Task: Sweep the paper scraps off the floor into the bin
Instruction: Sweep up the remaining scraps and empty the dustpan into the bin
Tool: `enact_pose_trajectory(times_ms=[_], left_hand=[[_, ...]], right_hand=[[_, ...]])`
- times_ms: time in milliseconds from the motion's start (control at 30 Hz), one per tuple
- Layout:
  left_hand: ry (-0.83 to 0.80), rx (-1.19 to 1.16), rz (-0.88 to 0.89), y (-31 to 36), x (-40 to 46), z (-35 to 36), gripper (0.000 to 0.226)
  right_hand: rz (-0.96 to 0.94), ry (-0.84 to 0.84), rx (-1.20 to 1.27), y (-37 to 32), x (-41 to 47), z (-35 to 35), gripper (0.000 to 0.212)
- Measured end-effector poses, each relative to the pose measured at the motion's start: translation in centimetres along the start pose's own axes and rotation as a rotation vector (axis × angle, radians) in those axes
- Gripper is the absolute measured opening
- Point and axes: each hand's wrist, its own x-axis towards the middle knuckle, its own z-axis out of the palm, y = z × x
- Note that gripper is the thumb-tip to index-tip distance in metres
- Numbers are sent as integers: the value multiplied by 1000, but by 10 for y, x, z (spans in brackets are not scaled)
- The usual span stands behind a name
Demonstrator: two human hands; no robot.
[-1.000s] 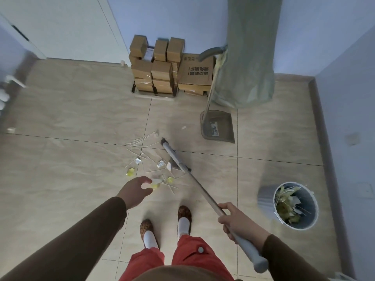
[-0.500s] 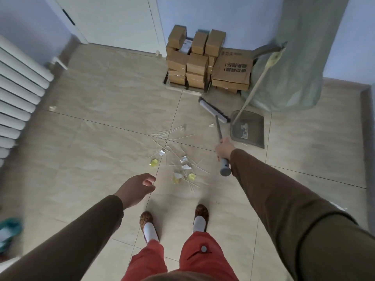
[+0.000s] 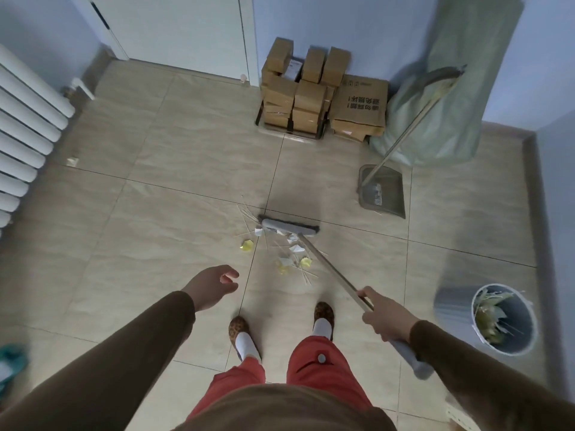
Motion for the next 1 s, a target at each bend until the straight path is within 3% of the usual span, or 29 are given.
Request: enact_pose_trajectory(times_ms=[133, 267, 400, 500, 567, 667, 800, 1000], left_hand=[[25, -11, 16, -33, -4, -24, 28], [52, -27, -6, -65, -9, -43, 28], [62, -28, -22, -87, -13, -56, 27], [69, -12, -12, -96, -16, -62, 26], [71, -11, -16, -102, -18, -65, 25], [65, -7, -30, -112, -20, -65, 24], [48, 11, -42, -120, -18, -65, 23], [24, 40, -6, -107, -14, -60, 24]], right_hand=[[-41, 29, 96, -6, -84, 28, 45], [-102, -20, 468, -57, -108, 46, 44], [-94, -202, 958, -144, -60, 70, 42], [-2, -495, 1324, -218, -13, 91, 19], [51, -644, 1476, -258, 22, 106, 7], [106, -687, 1604, -293, 71, 126, 15], [131, -640, 1616, -282, 96, 128, 15], [235, -480, 1734, -166, 72, 104, 18]])
